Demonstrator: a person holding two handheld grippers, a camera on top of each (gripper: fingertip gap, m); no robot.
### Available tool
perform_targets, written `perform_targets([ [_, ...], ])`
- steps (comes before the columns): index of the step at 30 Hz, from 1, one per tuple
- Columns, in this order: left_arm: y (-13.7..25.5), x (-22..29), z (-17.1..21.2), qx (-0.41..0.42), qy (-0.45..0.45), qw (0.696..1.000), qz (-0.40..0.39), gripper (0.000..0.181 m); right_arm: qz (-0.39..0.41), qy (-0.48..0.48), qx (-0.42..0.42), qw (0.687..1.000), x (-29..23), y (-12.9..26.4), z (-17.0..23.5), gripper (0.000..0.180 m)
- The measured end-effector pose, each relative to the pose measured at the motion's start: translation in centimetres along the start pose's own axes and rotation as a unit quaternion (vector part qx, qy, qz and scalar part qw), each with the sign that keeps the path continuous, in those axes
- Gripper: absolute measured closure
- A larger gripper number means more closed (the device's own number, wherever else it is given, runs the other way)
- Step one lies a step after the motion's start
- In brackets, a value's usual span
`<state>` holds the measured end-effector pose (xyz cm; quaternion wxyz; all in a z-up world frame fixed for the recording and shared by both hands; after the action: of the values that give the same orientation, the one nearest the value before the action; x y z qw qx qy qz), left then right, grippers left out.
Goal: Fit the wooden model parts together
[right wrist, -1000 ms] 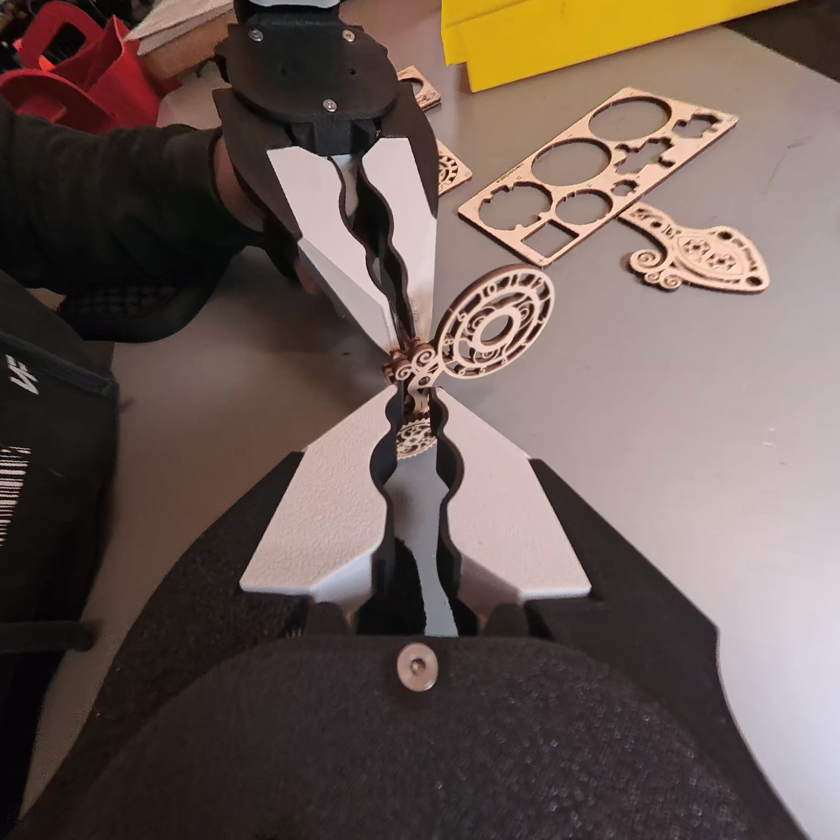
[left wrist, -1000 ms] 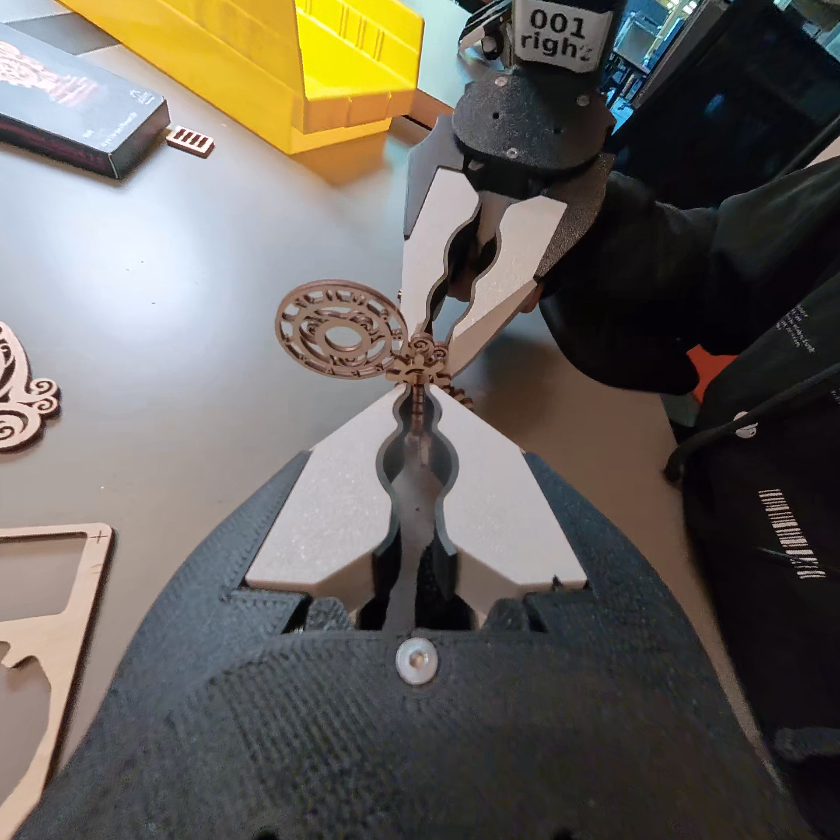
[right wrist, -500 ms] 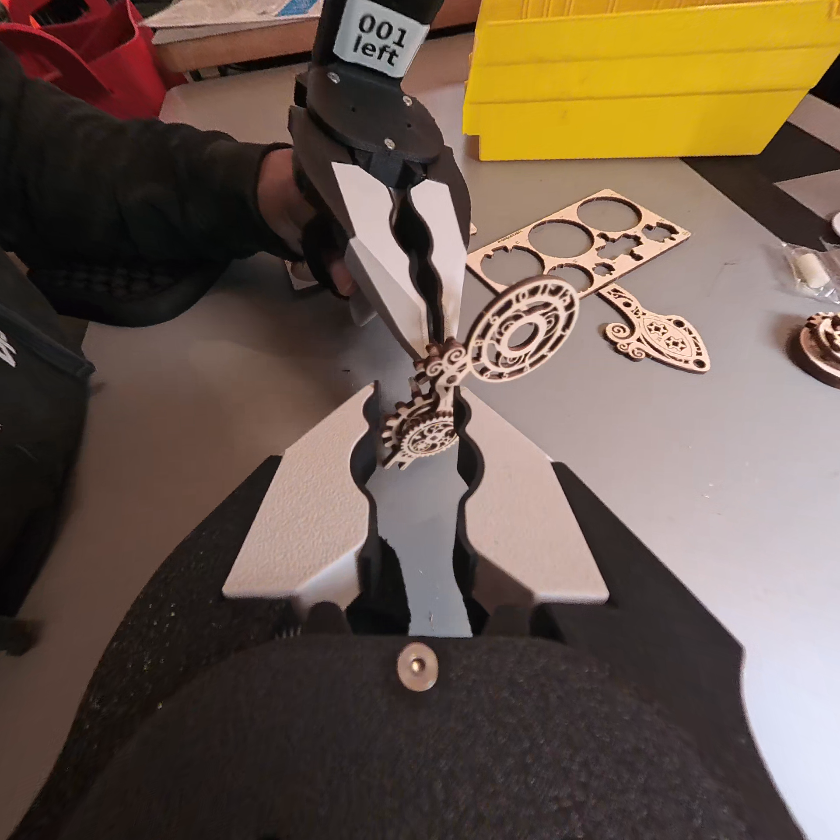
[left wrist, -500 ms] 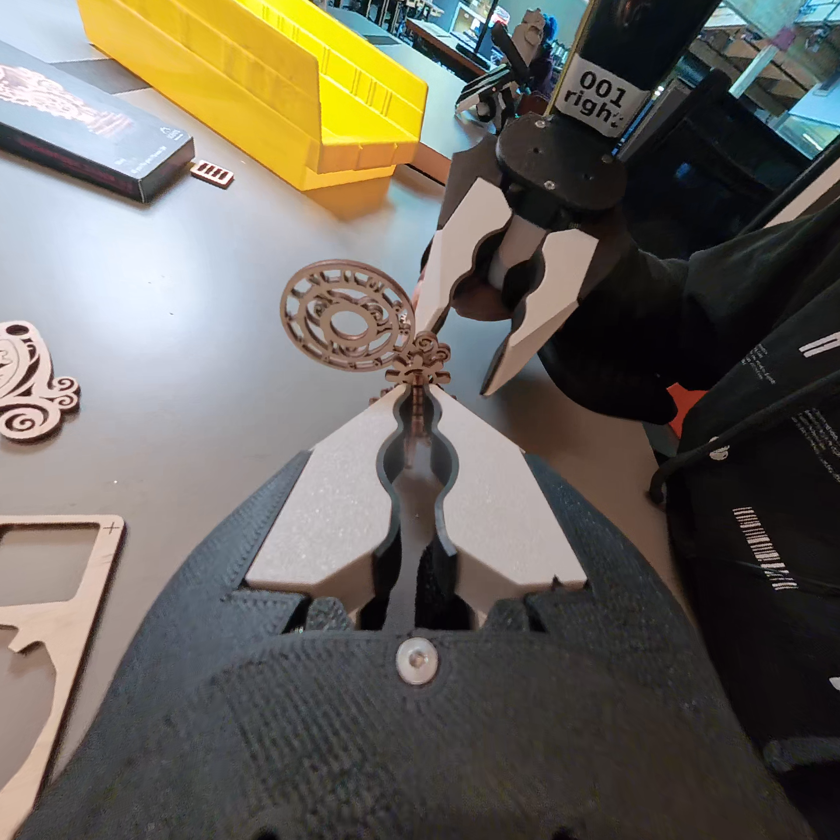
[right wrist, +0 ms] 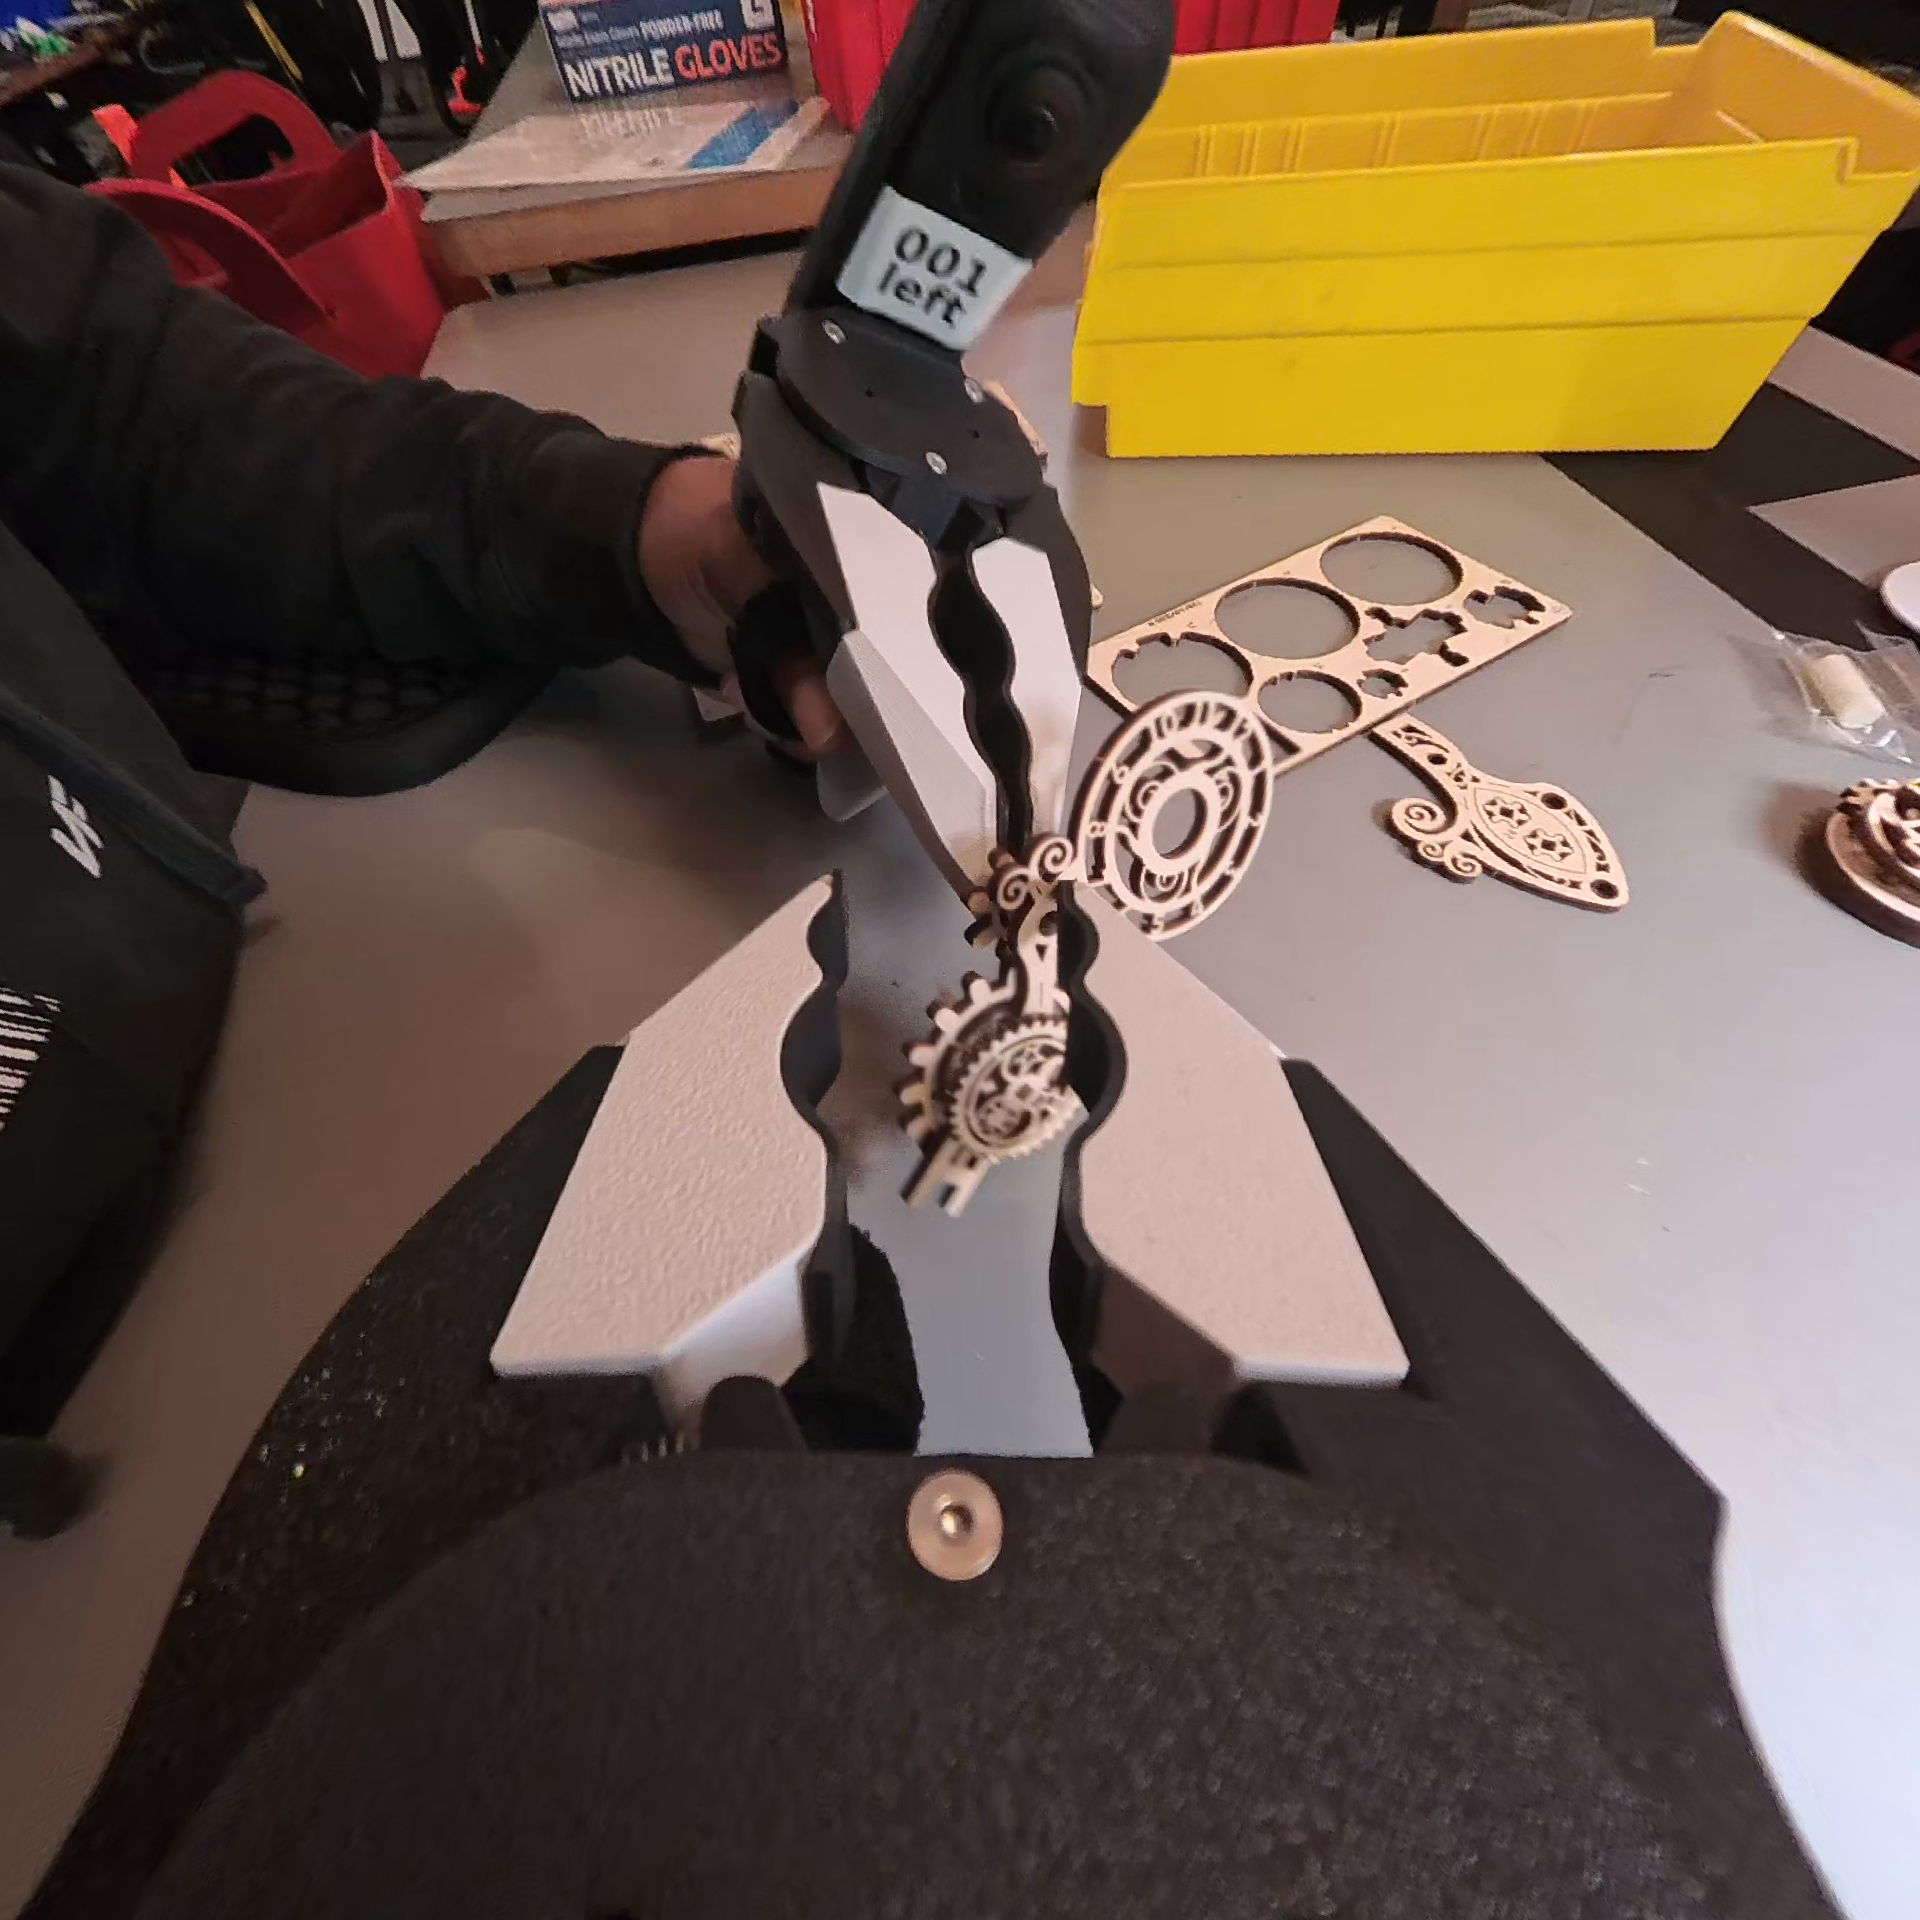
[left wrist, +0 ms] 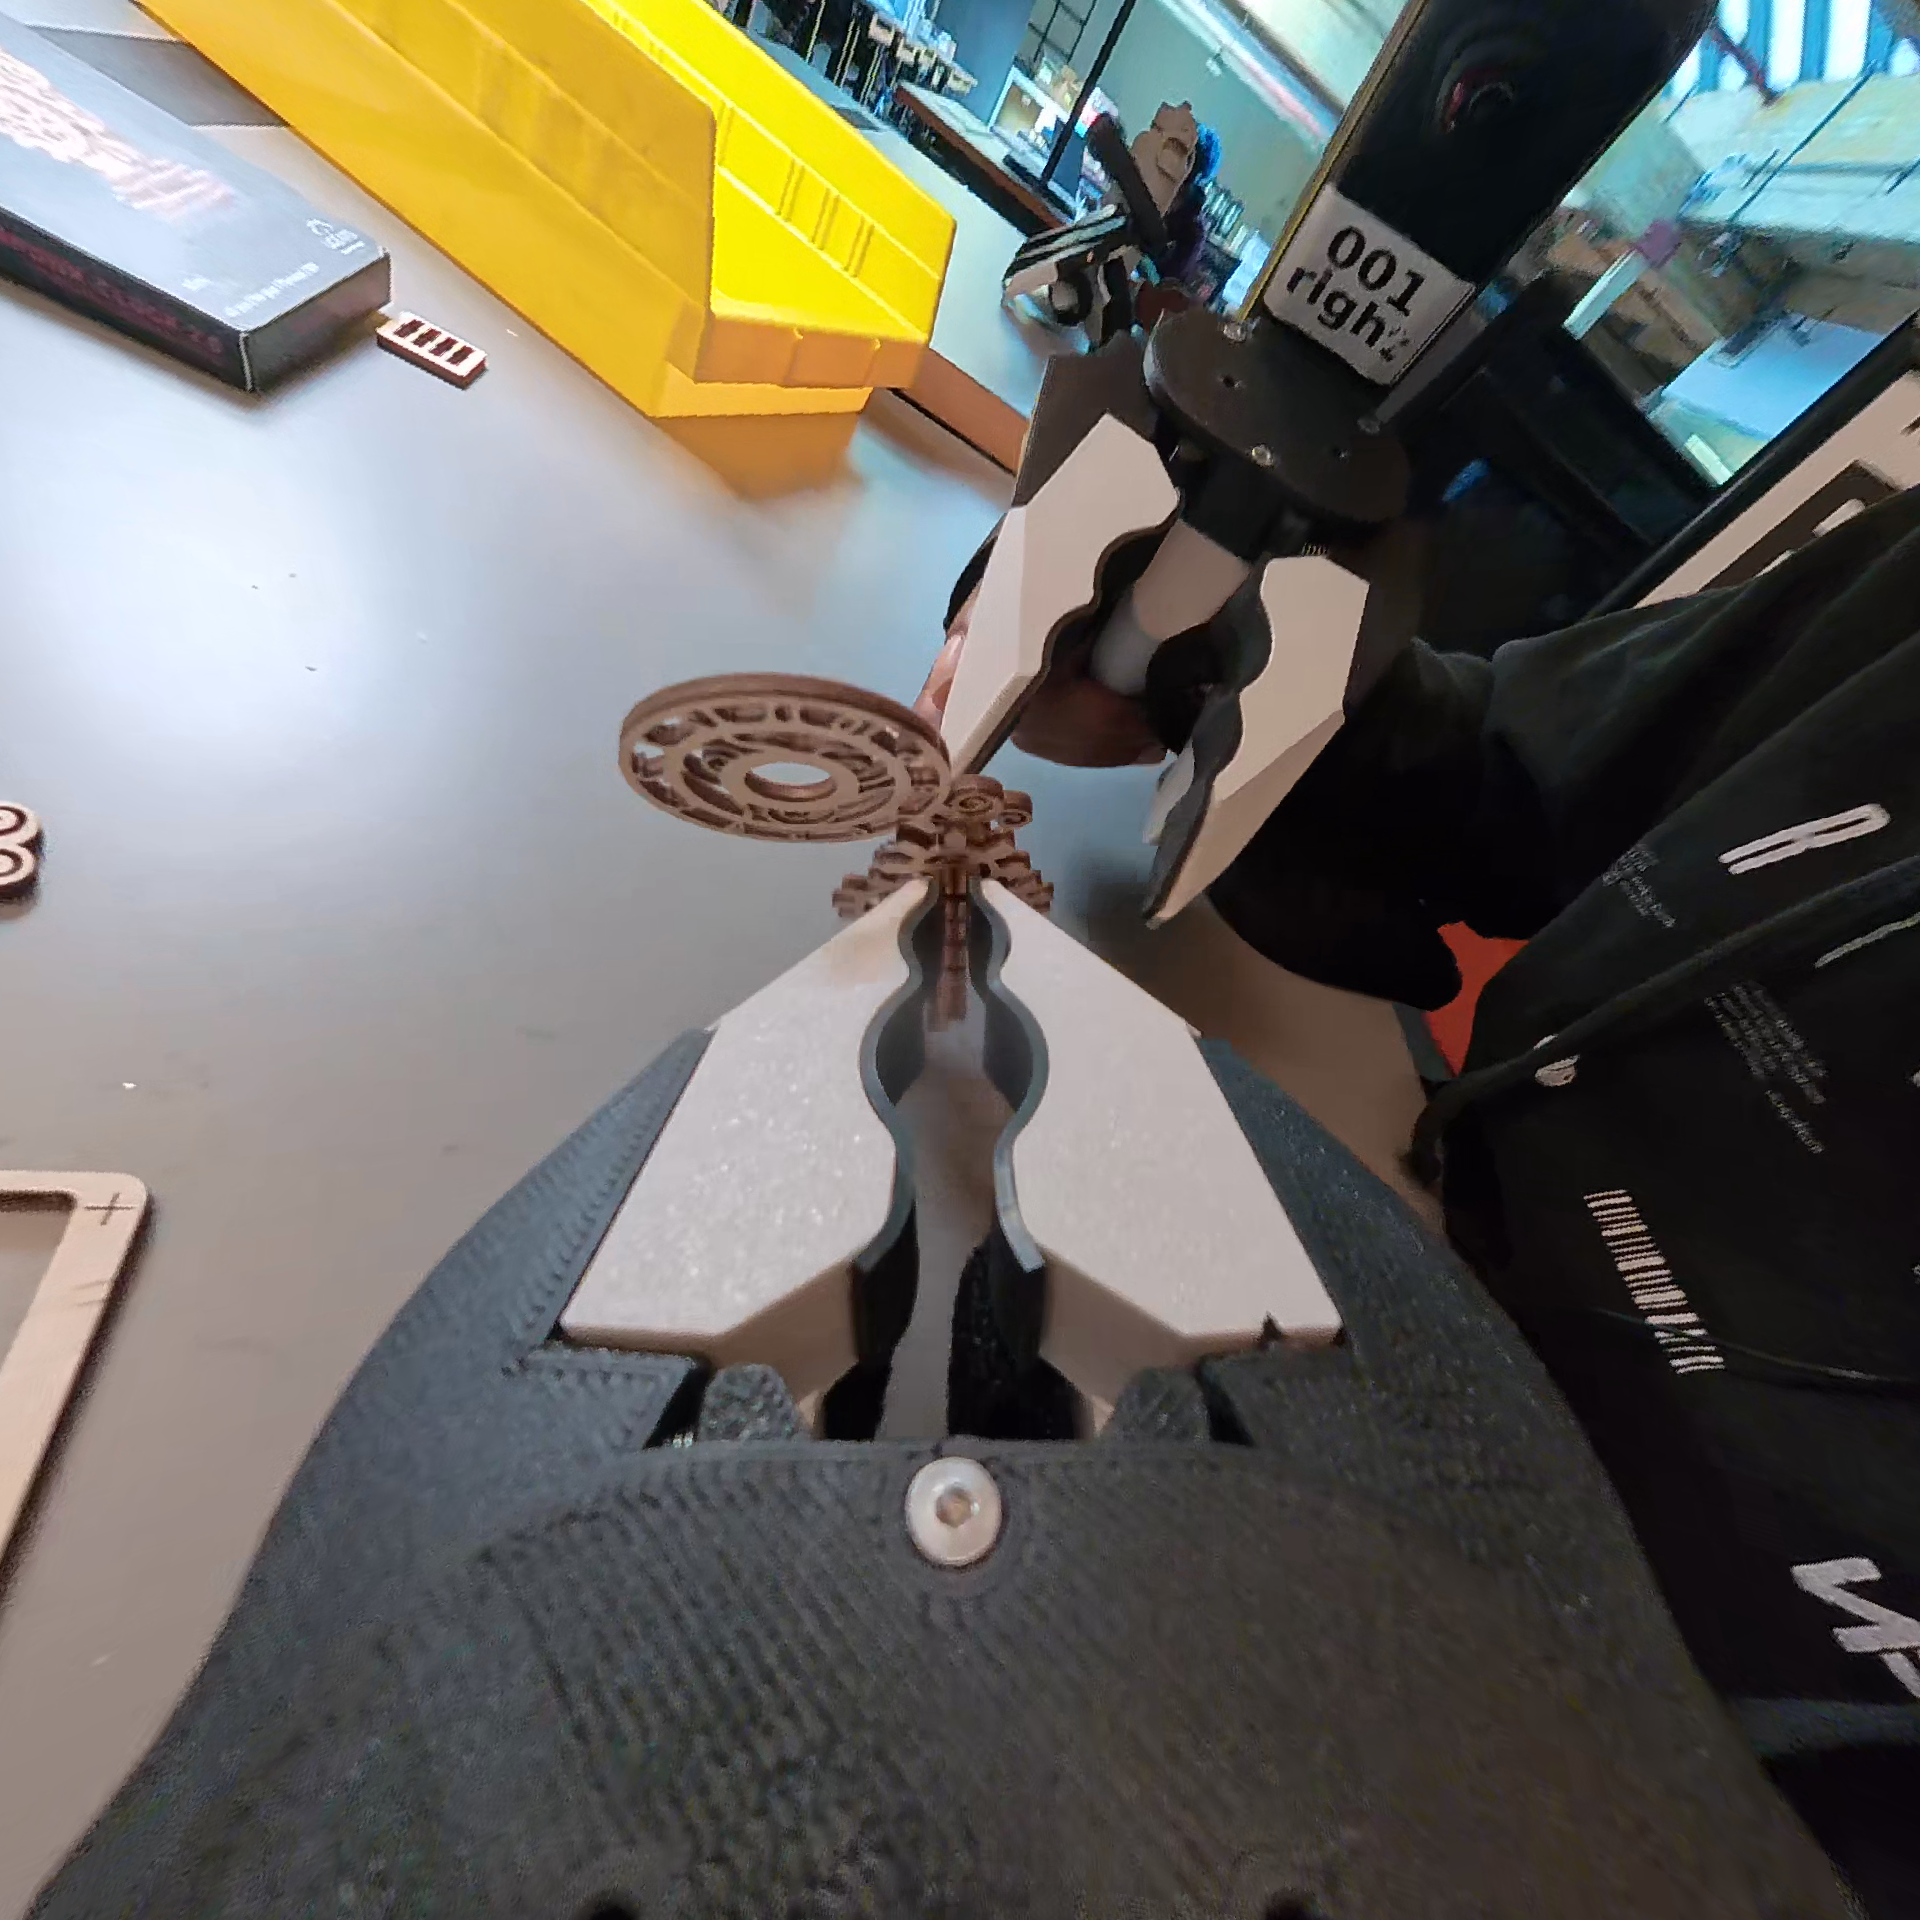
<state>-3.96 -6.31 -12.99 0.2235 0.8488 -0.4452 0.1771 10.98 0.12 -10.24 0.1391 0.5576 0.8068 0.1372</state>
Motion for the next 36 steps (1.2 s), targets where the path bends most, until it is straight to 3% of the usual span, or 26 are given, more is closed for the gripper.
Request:
perform_targets([
  [5, 0.2, 0.0, 0.0, 0.038, 0.056, 0.997, 0.028, 0.179, -0.01, -0.015, 0.022, 1.0, -0.3, 0.1, -0.5, 0.134],
  [10, 0.3, 0.5, -0.3, 0.059, 0.059, 0.994, 0.067, 0.179, -0.043, -0.058, 0.058, 0.996, 0.2, 1.0, -1.0, 0.138],
  [17, 0.1, 1.1, -0.5, 0.04, 0.029, 0.995, 0.082, 0.179, -0.097, -0.161, 0.063, 0.98, 1.8, 1.9, 0.0, 0.166],
  [27, 0.0, 1.7, -0.4, 0.014, 0.014, 0.995, 0.101, 0.179, -0.127, -0.136, 0.038, 0.982, 0.8, 1.0, 0.3, 0.17],
  [36, -0.2, 1.6, -0.2, 0.026, 0.077, 0.984, 0.156, 0.179, -0.125, -0.098, 0.037, 0.987, 0.6, 1.4, 0.0, 0.164],
])
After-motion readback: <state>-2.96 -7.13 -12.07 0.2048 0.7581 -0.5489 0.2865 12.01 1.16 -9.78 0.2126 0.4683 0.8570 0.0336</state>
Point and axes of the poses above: each gripper's, where its closed fingertips meet, y back along the fingers, z out of its underside, x = y × z across the jaws, the point moved 9 cm from there along y, back along the fingers
